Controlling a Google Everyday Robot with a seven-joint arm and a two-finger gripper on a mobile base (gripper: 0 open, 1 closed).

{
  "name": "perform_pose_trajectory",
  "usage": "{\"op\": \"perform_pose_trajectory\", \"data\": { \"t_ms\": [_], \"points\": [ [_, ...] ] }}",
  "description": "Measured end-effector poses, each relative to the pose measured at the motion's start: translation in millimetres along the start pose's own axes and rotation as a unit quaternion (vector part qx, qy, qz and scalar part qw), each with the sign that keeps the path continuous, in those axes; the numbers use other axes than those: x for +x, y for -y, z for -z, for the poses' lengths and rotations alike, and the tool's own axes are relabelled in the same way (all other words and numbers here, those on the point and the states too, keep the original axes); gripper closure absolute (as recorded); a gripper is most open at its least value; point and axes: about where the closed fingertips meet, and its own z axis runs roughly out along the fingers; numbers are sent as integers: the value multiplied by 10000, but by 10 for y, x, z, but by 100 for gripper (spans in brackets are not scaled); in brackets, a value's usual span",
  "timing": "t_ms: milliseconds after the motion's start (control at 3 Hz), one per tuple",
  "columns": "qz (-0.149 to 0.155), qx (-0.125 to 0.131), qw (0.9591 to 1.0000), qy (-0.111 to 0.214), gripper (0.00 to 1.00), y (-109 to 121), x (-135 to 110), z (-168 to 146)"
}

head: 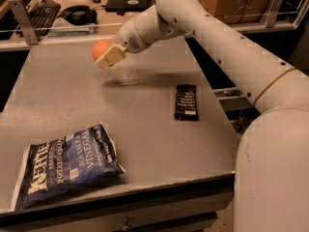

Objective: Move orange near rxbar chocolate

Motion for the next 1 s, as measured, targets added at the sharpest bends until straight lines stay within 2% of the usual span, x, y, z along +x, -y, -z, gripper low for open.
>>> {"op": "perform_pose_trajectory", "data": {
  "t_ms": [667,1000],
  "points": [
    [-16,-54,10000,-54,100,12,33,-36],
    [-241,83,9995,-209,100,-305,202,395]
  ]
}}
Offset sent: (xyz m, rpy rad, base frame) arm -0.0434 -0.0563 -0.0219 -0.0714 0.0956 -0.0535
